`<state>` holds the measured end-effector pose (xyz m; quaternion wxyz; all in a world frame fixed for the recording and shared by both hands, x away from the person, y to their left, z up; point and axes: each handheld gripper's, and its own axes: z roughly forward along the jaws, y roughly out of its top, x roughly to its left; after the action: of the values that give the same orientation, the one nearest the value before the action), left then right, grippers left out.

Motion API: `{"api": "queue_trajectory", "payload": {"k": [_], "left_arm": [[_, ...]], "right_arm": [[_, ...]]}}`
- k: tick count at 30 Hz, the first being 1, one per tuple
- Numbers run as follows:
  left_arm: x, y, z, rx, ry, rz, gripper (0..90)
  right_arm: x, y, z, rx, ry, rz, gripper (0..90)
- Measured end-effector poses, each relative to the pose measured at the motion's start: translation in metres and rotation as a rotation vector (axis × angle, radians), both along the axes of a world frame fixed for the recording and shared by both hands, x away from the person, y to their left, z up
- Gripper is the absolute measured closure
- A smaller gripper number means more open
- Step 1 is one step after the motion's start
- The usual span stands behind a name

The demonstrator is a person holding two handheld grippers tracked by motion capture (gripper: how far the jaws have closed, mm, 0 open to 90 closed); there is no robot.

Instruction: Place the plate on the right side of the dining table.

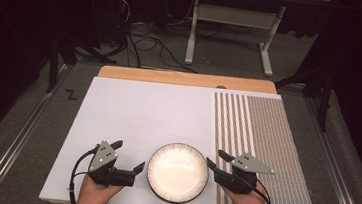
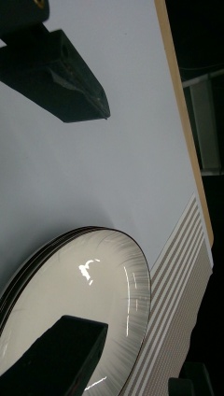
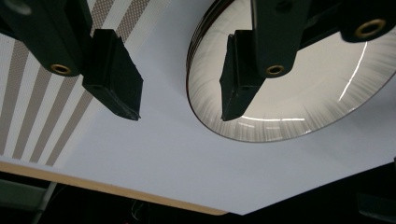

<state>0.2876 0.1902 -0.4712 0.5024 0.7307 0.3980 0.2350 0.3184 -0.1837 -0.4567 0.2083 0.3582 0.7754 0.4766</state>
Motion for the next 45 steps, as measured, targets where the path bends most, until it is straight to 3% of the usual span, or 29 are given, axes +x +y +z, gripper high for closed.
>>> {"api": "queue_trajectory", "payload": {"k": [10,17,18,20,28,35,40,45], "left_arm": [[0.000,-0.004,-0.001,0.005,0.002,-0.010,1.5],[0.000,-0.004,-0.002,0.002,0.009,-0.010,1.5],[-0.001,-0.004,-0.002,0.000,0.009,-0.008,1.5],[-0.001,-0.003,-0.002,0.002,0.010,-0.009,1.5],[0.000,-0.006,-0.005,0.011,0.022,-0.015,1.5],[0.000,-0.007,-0.006,0.006,0.026,-0.017,1.7],[0.001,-0.009,-0.007,0.000,0.035,-0.021,2.0],[0.001,-0.008,-0.008,-0.010,0.041,-0.023,2.0]], "right_arm": [[-0.005,-0.009,-0.010,-0.014,0.027,-0.008,52.5],[-0.004,-0.011,-0.014,-0.038,0.038,-0.018,65.3],[-0.004,-0.012,-0.014,-0.033,0.046,-0.018,71.5],[-0.004,-0.014,-0.015,-0.029,0.047,-0.022,75.0],[-0.006,-0.014,-0.016,-0.038,0.061,0.000,89.4],[-0.008,-0.004,-0.020,-0.087,0.077,0.054,90.0],[-0.008,0.001,-0.024,-0.103,0.103,0.056,90.0],[-0.009,0.002,-0.024,-0.108,0.099,0.064,90.0]]}}
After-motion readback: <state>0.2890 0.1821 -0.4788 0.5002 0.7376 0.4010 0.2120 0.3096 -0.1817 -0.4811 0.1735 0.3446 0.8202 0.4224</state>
